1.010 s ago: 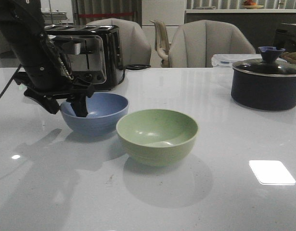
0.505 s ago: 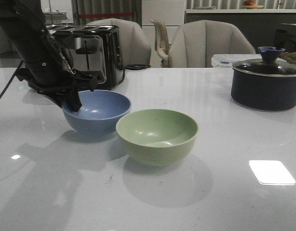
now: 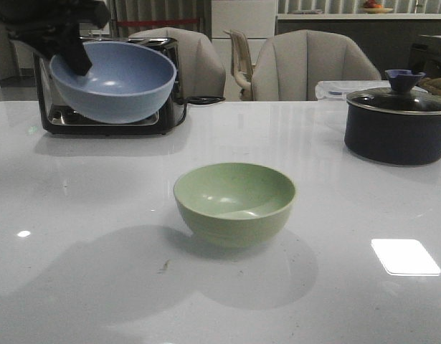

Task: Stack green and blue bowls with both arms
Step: 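Lift the blue bowl with the left gripper and carry it over the green bowl, then lower the blue bowl into the green bowl and open the left gripper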

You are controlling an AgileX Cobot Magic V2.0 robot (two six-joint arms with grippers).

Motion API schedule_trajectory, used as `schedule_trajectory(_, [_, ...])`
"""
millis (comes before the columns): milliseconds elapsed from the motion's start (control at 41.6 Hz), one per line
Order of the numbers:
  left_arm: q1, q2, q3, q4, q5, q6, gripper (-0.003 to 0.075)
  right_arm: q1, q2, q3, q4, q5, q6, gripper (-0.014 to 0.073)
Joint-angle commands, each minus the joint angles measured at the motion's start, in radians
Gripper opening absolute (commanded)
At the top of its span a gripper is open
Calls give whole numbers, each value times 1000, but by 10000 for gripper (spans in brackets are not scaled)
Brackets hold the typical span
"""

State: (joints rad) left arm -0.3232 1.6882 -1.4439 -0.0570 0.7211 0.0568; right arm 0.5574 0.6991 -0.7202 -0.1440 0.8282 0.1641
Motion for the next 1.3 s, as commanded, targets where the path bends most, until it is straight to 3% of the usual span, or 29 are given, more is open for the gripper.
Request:
schedule_trajectory(0, [-50, -72, -27, -29, -16, -1, 102, -1, -3, -25, -19, -57, -3, 388])
schedule_trajectory(361, [-253, 15, -27, -73, -63, -1, 102, -1, -3, -25, -19, -57, -3, 388])
schedule_trajectory(697, [-301, 148, -27, -83, -125, -1, 110, -1, -3, -25, -19, -57, -3, 388])
schedule_trajectory(818, [-301, 170, -27, -83, -158, -1, 227, -1, -3, -25, -19, -57, -3, 388])
schedule_trajectory(1010, [-301, 174, -27, -83, -176, -1, 534, -1, -3, -25, -19, -57, -3, 388])
schedule_trajectory(1082, [-297, 166, -27, -83, -170, -1, 562, -1, -3, -25, -19, -57, -3, 388])
schedule_trajectory(1274, [-295, 66, -27, -36, -119, -1, 540, -1, -3, -25, -19, -57, -3, 388])
